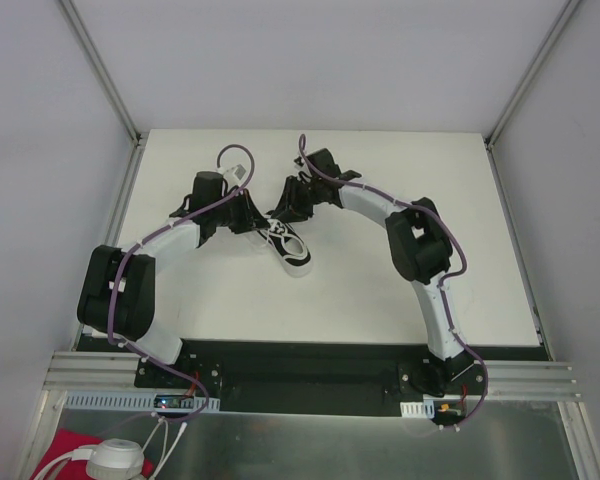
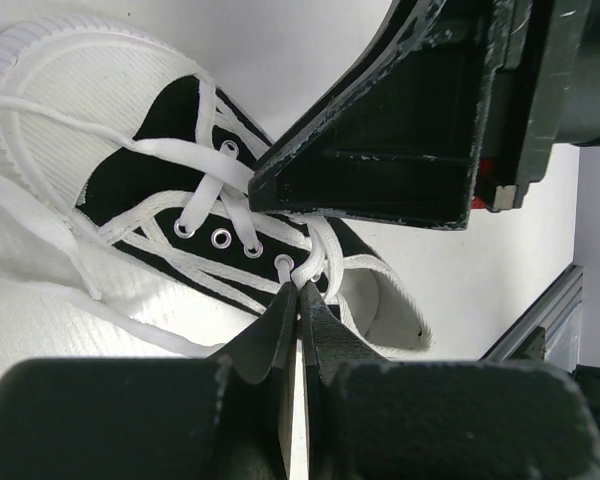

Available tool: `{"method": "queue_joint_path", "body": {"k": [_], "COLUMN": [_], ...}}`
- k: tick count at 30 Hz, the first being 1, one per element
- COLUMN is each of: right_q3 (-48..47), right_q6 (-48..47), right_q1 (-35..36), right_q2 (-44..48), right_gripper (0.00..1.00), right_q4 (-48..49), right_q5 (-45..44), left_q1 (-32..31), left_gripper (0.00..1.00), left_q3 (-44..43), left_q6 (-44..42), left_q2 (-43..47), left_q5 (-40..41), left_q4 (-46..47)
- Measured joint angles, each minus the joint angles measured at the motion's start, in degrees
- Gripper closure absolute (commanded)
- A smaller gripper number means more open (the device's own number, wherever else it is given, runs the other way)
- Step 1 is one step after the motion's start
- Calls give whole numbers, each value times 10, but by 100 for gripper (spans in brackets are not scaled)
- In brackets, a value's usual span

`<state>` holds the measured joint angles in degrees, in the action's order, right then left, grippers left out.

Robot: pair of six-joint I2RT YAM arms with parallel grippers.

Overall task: Tie the shoes
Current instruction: Cross the shoelace with the shoelace.

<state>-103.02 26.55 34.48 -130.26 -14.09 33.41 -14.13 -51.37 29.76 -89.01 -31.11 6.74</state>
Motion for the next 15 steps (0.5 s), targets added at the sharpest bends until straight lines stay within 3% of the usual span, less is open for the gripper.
{"method": "queue_joint_path", "body": {"k": [11,15], "right_q3": [18,25], "right_q6": [-23,-30], "right_q1": [-5,-10], "right_q2": [52,83], "right_gripper": [59,62], "right_q4": [-15,-12], "right_q5": [-31,-37], "left_q1": [7,7], "left_gripper": [100,100], "left_q3": [0,0], "left_q6": [-4,-5], "left_q2": [0,0], "left_q5": [-2,-3], "left_q4": [0,0]}}
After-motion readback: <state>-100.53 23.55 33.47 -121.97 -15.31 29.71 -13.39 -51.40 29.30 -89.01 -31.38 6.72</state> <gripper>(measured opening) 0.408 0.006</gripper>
